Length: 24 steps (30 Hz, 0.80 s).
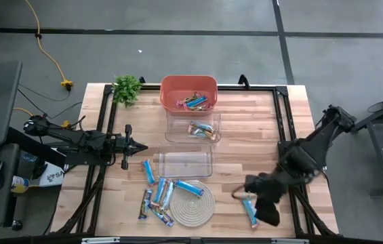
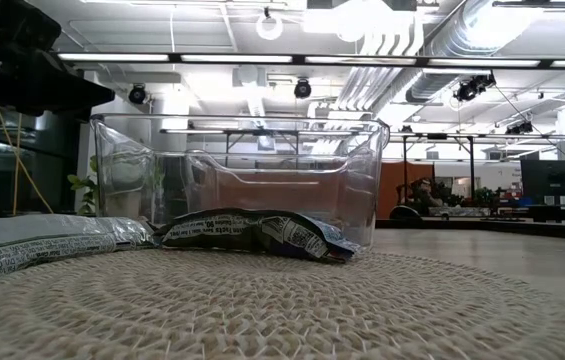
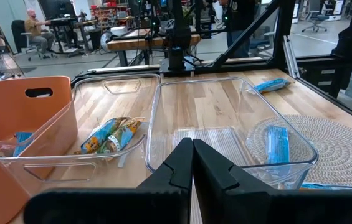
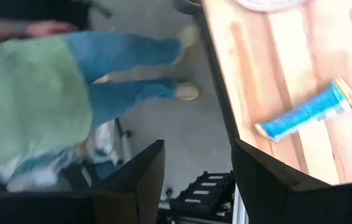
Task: Pick and place Granola Bars by type
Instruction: Put the yellow granola bar into the top transparent bin
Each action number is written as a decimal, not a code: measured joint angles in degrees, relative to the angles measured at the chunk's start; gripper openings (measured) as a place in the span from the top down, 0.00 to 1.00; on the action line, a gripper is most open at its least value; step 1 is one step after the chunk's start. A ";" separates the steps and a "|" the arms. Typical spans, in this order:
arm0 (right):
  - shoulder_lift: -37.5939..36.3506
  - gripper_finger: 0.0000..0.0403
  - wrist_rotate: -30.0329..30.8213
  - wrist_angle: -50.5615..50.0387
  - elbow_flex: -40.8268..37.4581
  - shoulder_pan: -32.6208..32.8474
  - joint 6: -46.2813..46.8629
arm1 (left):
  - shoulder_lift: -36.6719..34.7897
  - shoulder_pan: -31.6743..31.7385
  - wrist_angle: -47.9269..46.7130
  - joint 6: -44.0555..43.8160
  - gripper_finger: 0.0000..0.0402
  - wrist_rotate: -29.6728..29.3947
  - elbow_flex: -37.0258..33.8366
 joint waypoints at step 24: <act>25.83 0.58 6.61 -9.35 -0.02 7.81 43.21 | 0.00 0.00 0.01 0.00 0.98 0.00 0.00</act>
